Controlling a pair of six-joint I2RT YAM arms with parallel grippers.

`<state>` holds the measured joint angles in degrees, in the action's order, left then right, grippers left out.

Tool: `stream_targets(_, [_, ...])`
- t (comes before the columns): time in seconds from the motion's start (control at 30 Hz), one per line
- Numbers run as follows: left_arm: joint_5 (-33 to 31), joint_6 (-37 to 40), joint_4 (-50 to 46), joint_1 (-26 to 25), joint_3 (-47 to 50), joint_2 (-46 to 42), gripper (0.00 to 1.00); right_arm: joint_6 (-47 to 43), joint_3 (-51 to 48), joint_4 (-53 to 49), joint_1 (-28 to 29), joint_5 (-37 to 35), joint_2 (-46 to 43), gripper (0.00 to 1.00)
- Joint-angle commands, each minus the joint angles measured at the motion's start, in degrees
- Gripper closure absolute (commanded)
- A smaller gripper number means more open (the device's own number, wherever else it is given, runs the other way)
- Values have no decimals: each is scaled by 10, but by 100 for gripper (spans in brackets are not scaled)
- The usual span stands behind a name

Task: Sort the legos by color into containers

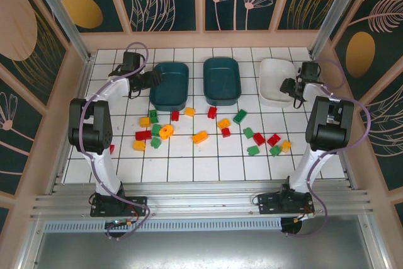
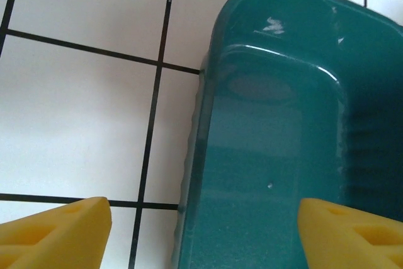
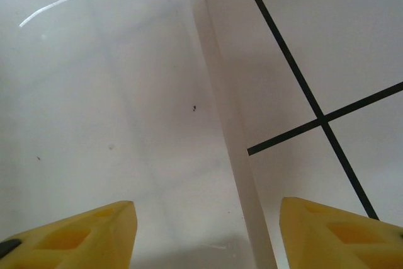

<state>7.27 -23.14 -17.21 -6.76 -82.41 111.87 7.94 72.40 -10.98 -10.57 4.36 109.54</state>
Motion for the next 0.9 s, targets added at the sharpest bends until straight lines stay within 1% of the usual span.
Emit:
stream_targets(0.0, [-6, 12, -19, 4, -20, 22, 27, -12, 23, 4, -2, 0, 17, 44])
stream_targets(0.13, [-7, 14, -16, 3, -15, 33, 31, -20, 37, -4, 5, 4, 42, 52])
stream_targets(0.2, [-4, 15, -12, 2, -12, 39, 34, -12, 44, -1, 6, 18, 51, 62])
stream_targets(0.23, [-2, 16, -11, 3, -13, 42, 36, -11, 47, -1, 9, 18, 55, 65])
stream_targets(0.33, [-2, 18, -16, 3, -17, 51, 43, -17, 58, -1, 20, 21, 64, 72])
stream_targets(0.4, [-14, 21, -19, 3, -18, 53, 47, -24, 62, -2, 33, 15, 66, 78])
stream_targets(0.5, [-25, 28, -19, 3, -18, 51, 59, -32, 63, 3, 50, 13, 66, 86])
stream_targets(0.67, [-38, 40, -21, 3, -21, 54, 78, -54, 62, 13, 85, 25, 69, 94])
stream_targets(0.73, [-38, 47, -23, 3, -27, 56, 84, -63, 65, 13, 99, 23, 72, 95])
stream_targets(0.87, [-50, 53, -30, 3, -35, 59, 88, -66, 66, 13, 120, 30, 74, 96])
